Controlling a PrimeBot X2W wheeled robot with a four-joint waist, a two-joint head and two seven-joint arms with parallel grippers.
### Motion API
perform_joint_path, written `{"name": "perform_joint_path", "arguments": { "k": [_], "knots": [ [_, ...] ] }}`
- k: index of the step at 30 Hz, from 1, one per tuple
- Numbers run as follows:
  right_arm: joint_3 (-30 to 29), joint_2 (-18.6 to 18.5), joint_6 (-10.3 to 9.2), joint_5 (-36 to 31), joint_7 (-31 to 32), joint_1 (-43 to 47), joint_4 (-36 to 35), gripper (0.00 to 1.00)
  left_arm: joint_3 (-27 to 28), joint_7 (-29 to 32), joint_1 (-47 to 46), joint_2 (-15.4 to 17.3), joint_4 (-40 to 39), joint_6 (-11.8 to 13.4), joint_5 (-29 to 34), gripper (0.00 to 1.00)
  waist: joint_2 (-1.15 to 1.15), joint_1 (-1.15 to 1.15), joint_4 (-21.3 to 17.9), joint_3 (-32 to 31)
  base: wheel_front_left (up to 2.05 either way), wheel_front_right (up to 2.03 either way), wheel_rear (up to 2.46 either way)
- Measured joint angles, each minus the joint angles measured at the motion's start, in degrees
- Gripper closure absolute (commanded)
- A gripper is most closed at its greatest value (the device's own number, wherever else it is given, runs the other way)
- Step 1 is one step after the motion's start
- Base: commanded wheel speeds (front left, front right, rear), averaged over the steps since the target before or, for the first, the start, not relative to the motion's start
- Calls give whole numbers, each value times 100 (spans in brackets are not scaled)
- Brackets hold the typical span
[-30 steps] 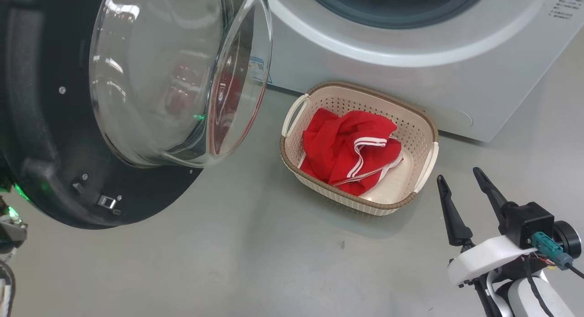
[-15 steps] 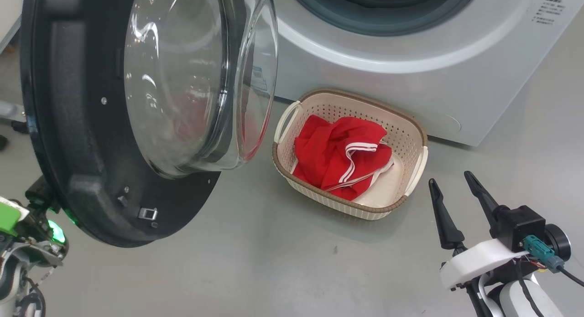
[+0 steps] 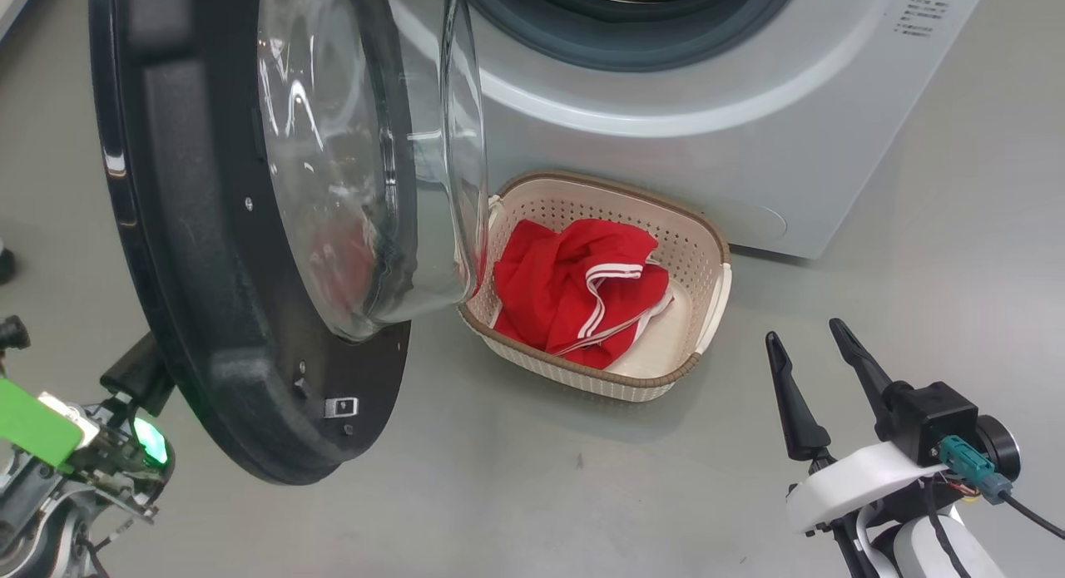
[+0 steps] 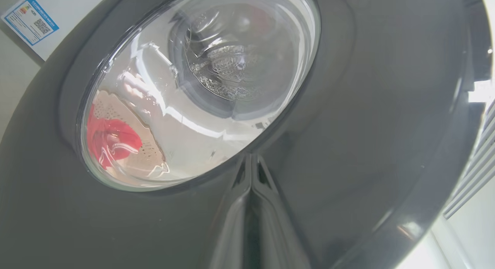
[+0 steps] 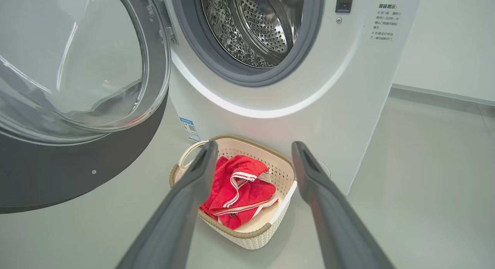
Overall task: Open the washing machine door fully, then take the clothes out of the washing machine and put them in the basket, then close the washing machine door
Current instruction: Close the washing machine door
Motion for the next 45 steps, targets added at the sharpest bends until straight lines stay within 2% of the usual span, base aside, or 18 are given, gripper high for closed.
{"name": "perform_joint_path", "arguments": {
  "k": [14, 21, 31, 45],
  "knots": [
    [38, 86, 1, 31, -68, -9, 141, 0, -227, 289, 387, -207, -405, 0, -10, 100, 0, 0, -661, -91, 0, 0, 0],
    [54, 151, 2, 69, -129, -27, 178, 0, -610, 521, 386, -280, -425, 0, 9, 100, 0, 0, -981, -99, 0, 0, 0],
    [58, 204, 2, 69, -192, -112, 213, 0, -709, 514, 307, -316, -212, 0, 102, 100, 0, 0, -1380, -60, 0, 0, 0],
    [99, 323, 34, 120, -310, -263, 265, 0, -636, 250, -379, -530, 140, 0, 151, 100, 0, 0, -2096, 111, 0, 0, 0]
  ]
}}
